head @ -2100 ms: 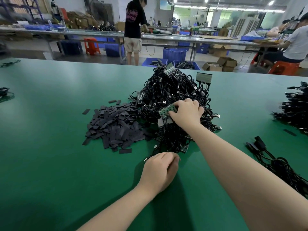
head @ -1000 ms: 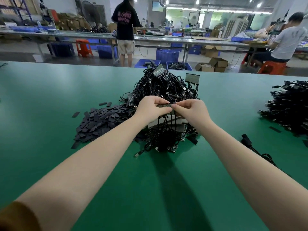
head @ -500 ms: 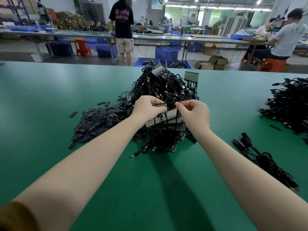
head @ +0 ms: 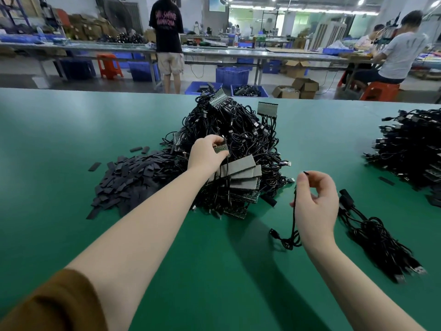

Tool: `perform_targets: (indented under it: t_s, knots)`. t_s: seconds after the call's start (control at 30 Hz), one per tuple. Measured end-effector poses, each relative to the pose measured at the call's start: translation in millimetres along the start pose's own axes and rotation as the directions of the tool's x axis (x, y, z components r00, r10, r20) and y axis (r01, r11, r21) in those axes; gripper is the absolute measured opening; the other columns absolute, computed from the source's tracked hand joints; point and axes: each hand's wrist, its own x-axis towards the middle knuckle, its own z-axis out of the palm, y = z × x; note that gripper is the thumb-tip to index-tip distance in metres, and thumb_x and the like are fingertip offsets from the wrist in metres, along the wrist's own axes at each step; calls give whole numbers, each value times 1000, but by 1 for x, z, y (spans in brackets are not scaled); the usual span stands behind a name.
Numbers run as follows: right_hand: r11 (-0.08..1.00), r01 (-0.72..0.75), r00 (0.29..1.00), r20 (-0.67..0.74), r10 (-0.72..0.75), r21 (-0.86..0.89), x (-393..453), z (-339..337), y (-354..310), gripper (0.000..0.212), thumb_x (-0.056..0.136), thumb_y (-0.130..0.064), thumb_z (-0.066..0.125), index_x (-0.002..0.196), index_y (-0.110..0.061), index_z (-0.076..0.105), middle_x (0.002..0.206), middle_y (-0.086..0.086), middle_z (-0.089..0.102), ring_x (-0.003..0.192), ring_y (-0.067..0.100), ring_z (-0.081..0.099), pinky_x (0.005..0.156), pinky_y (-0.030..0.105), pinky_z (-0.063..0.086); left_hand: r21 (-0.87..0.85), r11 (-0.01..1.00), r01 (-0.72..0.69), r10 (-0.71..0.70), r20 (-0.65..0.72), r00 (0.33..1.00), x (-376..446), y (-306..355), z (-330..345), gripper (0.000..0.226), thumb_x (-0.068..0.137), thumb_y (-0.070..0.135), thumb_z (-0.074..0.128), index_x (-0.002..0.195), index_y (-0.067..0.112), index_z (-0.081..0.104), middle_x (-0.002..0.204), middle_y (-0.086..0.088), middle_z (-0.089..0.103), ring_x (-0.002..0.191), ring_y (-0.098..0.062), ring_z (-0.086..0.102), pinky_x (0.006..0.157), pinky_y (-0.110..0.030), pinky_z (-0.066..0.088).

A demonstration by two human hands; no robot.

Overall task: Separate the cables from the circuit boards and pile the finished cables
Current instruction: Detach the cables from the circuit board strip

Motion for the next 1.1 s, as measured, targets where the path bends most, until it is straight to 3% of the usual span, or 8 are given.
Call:
perform_targets:
  t_s: [0.27,0.37,0.47,0.57,0.7,0.77,0.9,1.1]
  knots:
    - [989,-99,983,167,81,106,-3,2,-34,8,94,-22,68,86,-22,66,63,-16,61,54,8,56,52,14,45,-92,995,26,-33,-83,996,-14,-3,-24,38,93,22,59,130,18,56,131,-5,53,119,-18,51,102,-32,42]
    - [978,-125,951,303,70,169,-11,11,-55,8,94,-19,68,87,-19,66,63,-11,62,53,10,61,52,18,48,-192,975,-109,65,-223,973,-43,5,-39,28,95,23,55,122,26,59,121,4,55,105,-10,55,96,-31,47]
    - [847,-398,856,474,204,354,-21,27,-67,8,95,-15,65,88,-15,62,62,-8,61,53,12,65,53,20,53,-340,897,-282,210,-232,950,-92,13,-55,20,96,33,50,112,39,60,107,15,61,94,-5,59,83,-19,47]
    - [721,-580,758,576,306,380,-31,41,-62,8,97,-12,61,90,-12,56,65,-3,62,59,15,70,54,22,56,-418,852,-315,336,-24,941,-136,4,-72,24,97,48,44,114,44,60,101,17,66,95,-8,64,82,-16,48]
    - [704,-659,678,614,404,265,-55,50,-25,10,99,-4,56,93,-11,51,67,0,63,64,17,72,58,24,58,-189,958,-217,277,404,872,-166,-31,-73,41,94,42,54,131,55,41,103,21,64,95,0,63,86,-21,50]
    - [802,-587,673,616,411,106,-65,48,0,12,97,0,58,97,-10,51,68,2,68,68,20,73,63,29,59,67,957,-281,220,463,859,-173,-51,-68,41,99,25,51,136,42,46,104,20,64,93,1,61,86,-27,49]
    - [938,36,724,656,213,-343,-80,38,37,24,86,-13,76,86,-33,62,80,-11,73,79,6,69,79,20,54,516,753,-408,165,452,876,-173,-87,-65,41,100,21,41,133,45,49,121,16,58,111,-10,55,88,-30,47]
    - [883,235,742,662,106,-405,-87,42,55,12,87,-18,74,92,-28,71,85,-18,69,86,-1,61,78,11,45,294,939,-178,70,346,936,-156,-100,-69,49,83,69,47,119,40,61,112,21,56,104,-1,52,88,-29,46]
